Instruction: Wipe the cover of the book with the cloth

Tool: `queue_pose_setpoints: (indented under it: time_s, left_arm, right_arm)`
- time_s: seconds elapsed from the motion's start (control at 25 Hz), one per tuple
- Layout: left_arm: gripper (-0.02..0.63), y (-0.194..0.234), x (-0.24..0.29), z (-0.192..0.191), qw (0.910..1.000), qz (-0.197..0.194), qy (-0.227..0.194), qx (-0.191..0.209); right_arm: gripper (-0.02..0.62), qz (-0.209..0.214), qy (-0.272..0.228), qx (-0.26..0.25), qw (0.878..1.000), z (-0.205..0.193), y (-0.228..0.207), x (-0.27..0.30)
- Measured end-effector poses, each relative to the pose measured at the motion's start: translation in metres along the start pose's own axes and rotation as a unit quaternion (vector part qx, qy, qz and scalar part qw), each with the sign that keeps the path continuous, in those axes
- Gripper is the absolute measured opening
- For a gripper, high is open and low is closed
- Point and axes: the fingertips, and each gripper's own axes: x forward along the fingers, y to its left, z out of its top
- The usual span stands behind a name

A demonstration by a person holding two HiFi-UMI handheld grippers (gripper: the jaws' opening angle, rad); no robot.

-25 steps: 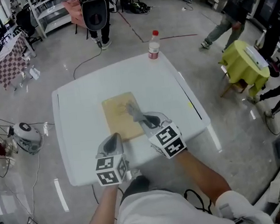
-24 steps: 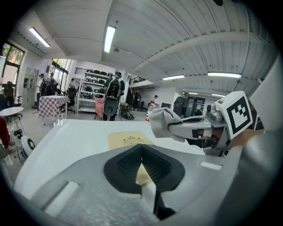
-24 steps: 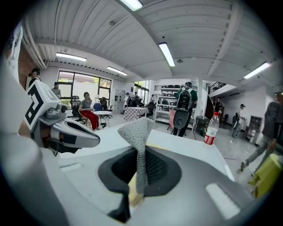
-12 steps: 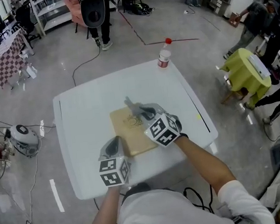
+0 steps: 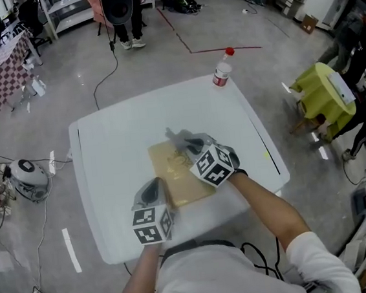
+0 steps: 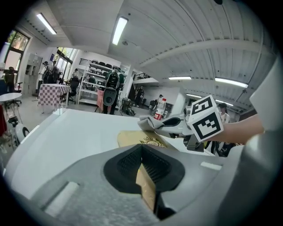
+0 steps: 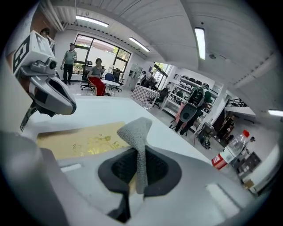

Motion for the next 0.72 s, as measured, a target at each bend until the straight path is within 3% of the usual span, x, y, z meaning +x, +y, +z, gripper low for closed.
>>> queue_pose_setpoints:
  time_s: [0.72]
  left_arm:
    - [0.006,-0.03,-0.02,-0.011,0.9995,0.029,-0.009,0.012]
  right_arm:
    - [0.017,0.045,-0.018,0.033,0.998,-0.037,0.058,-0.061]
